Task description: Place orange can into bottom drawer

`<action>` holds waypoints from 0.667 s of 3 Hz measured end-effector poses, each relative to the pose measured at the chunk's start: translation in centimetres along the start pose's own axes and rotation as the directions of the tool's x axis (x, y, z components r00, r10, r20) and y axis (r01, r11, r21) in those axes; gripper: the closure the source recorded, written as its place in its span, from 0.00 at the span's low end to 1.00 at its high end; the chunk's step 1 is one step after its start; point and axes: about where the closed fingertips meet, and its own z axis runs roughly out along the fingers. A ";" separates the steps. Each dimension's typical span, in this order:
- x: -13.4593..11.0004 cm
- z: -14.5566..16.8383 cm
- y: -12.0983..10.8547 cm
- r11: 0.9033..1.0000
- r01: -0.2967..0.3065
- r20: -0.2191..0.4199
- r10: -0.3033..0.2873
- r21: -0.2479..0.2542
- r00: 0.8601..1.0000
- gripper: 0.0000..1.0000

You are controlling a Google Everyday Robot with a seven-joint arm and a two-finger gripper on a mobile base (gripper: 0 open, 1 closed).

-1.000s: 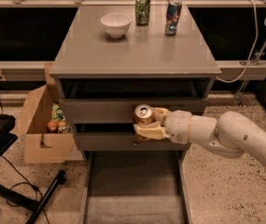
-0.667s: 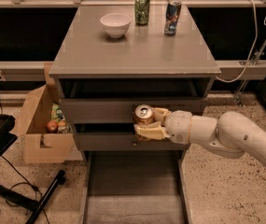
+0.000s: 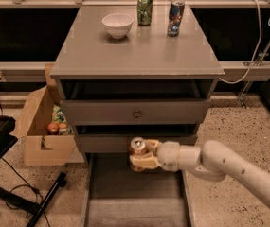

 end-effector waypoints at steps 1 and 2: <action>8.2 1.9 0.9 0.997 -0.026 0.014 0.027 -0.069 1.000 1.00; 15.9 4.7 1.2 0.994 -0.042 0.039 0.046 -0.099 0.998 1.00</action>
Offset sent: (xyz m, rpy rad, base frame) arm -0.0452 0.0403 -0.2750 0.1278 0.0779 0.0897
